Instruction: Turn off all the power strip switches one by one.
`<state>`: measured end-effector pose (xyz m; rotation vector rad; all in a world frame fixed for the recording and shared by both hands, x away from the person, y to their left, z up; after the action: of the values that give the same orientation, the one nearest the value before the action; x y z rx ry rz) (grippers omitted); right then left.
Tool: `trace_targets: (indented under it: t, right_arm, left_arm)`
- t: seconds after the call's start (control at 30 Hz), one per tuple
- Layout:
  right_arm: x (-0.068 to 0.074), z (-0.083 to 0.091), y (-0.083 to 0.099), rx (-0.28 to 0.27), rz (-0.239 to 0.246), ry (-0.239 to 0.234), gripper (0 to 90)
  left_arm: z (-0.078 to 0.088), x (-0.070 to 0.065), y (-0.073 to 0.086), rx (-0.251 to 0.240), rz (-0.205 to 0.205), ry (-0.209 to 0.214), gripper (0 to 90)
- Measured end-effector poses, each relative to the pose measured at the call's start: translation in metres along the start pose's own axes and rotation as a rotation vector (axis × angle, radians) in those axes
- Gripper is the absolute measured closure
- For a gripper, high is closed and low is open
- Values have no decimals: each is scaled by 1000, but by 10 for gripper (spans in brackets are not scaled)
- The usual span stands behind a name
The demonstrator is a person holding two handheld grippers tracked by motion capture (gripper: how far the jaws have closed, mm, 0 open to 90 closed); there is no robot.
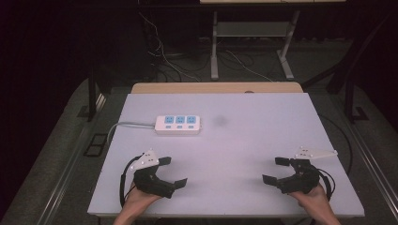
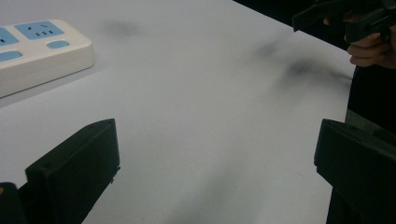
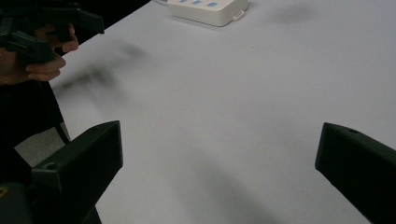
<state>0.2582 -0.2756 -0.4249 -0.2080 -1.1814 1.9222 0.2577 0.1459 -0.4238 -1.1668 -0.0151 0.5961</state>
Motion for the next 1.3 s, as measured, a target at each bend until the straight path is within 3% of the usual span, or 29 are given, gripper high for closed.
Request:
trace_targets:
  t: [0.47,0.67,0.93,1.3]
  right_arm:
    - [0,-2,1,14,5,-2,6]
    - [0,-1,1,13,3,0,6]
    - [0,0,2,10,8,-9,6]
    - [0,-1,3,16,9,-5,6]
  left_arm:
    - [-4,3,-9,85,0,18,0]
    - [-3,7,-15,98,5,21,0]
    - [0,10,-27,114,-9,27,0]
    - [0,18,-42,174,-31,16,0]
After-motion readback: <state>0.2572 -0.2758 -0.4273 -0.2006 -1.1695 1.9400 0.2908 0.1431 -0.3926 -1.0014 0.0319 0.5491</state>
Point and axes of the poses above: each handheld gripper's, and its own axes: z roughly backward along the jaws, y roughly out of its underside, x roughly to its left, the point moved 2 cm from there along -z, roughly forward along the jaws, and after that the axes turned 8 degrees about y, right-handed, at the moved point
